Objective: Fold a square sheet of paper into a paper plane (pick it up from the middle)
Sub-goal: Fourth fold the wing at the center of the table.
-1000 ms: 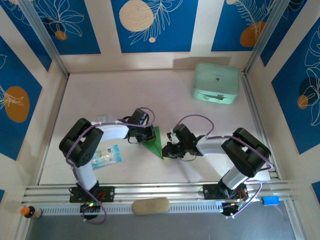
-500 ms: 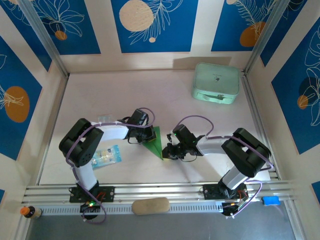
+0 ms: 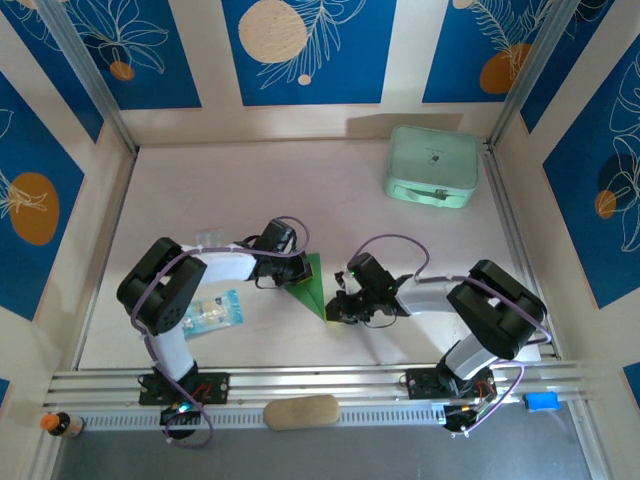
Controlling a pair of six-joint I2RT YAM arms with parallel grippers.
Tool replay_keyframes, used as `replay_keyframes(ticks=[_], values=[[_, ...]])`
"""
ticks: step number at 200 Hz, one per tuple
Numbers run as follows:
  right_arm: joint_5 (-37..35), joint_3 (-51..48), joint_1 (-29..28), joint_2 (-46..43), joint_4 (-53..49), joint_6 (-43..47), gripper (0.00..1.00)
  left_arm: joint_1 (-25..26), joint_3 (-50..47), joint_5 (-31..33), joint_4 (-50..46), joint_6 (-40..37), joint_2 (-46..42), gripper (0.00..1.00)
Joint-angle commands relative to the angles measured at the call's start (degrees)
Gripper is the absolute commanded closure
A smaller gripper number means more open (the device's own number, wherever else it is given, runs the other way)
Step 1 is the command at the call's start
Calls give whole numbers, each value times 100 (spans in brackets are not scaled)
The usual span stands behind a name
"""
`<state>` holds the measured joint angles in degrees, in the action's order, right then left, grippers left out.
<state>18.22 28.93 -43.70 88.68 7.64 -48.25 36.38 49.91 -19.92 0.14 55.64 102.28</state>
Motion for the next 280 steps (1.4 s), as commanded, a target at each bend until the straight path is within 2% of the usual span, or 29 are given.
replay_keyframes(ticks=[1,30,53,72,88,111,154,193,227,280], values=[[239,-282,-181,9,-850,0,89,-46,-262,367,-493,61,170,100],[59,-164,-235,-110,-1161,34,89,-43,-287,345,-467,31,136,100],[-264,27,-193,-727,-1521,0,88,-37,-374,340,-401,7,100,100],[-251,165,46,-1221,-1616,-7,88,-35,-437,331,-344,-22,60,100],[58,334,318,-1294,-1445,-68,89,-27,-456,348,-345,-24,29,100],[384,832,383,-836,-1252,-130,91,-26,-443,360,-393,-53,3,100],[171,1689,210,318,-1139,-155,93,-26,-403,314,-348,-31,53,100],[94,2079,91,950,-1183,-127,94,-30,-412,314,-352,-27,38,100],[-48,1836,29,1211,-1194,-128,95,-36,-394,339,-382,-27,29,100],[329,726,-24,1120,-480,-340,95,-64,-420,417,-436,-35,20,100]])
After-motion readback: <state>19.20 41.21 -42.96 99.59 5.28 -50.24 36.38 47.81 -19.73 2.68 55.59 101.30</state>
